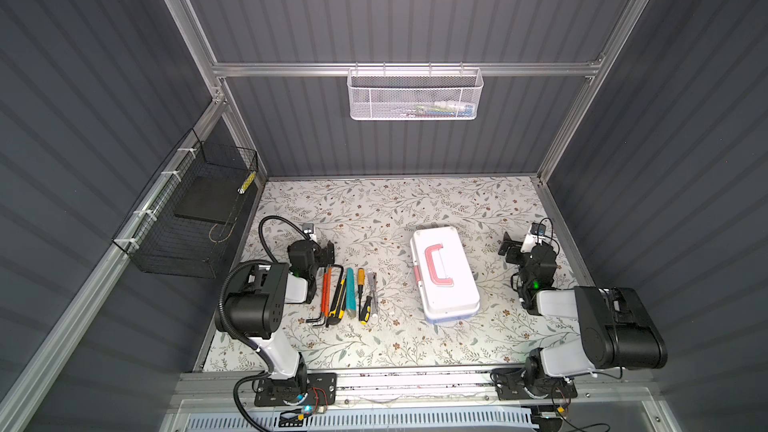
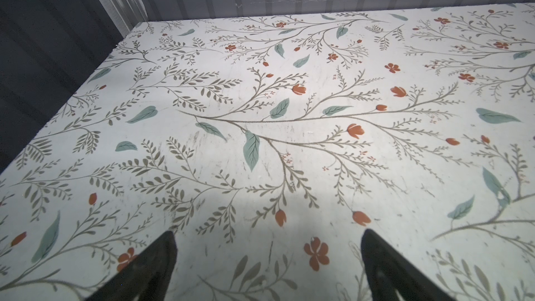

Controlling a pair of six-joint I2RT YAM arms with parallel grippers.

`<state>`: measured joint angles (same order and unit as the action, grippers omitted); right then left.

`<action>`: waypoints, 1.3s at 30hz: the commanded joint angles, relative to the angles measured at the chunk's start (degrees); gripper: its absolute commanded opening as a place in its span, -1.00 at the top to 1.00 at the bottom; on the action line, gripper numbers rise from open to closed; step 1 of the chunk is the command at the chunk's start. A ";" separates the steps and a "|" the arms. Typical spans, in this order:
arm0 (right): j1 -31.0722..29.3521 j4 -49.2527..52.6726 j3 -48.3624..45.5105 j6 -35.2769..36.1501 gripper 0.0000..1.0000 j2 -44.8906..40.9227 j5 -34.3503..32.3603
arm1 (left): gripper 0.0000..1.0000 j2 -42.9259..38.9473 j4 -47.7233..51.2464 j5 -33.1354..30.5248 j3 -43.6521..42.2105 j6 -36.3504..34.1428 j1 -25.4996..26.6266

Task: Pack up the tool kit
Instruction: 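Move left gripper to the toolbox latch end while right gripper reaches over handle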

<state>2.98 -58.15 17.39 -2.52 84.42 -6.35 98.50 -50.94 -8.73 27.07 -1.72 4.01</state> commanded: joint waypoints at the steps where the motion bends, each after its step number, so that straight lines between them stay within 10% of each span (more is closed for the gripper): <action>1: 0.25 1.38 0.82 -0.92 -0.98 -0.93 3.74 | -0.99 -2.32 3.78 -1.75 1.86 1.69 -0.49; 11: -0.66 7.23 -0.36 -2.39 -0.87 -10.84 -3.57 | -0.99 -8.68 9.56 -4.09 2.66 2.00 -0.41; 14: -0.96 28.70 4.74 -8.49 -0.74 -23.63 -5.03 | -0.99 -19.51 26.52 -6.23 5.68 10.10 -0.41; 21: -8.77 76.44 26.91 -16.84 -0.55 -33.03 10.85 | -0.99 -34.40 53.78 18.09 9.79 22.96 0.24; 26: -19.94 93.97 35.45 -17.60 -0.40 -30.80 18.40 | -0.99 -43.73 52.34 27.00 3.09 33.38 4.09; 30: -27.31 99.88 40.78 -19.61 -0.40 -27.70 22.03 | -0.99 -47.69 47.33 22.63 -1.68 40.29 13.29; 39: -38.09 100.50 46.56 -21.05 -0.34 -15.72 27.40 | -0.99 -38.13 40.39 21.81 -0.21 41.53 20.63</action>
<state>-32.51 38.74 61.45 -22.72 65.06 19.33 57.58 -7.97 13.13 24.27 38.94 23.03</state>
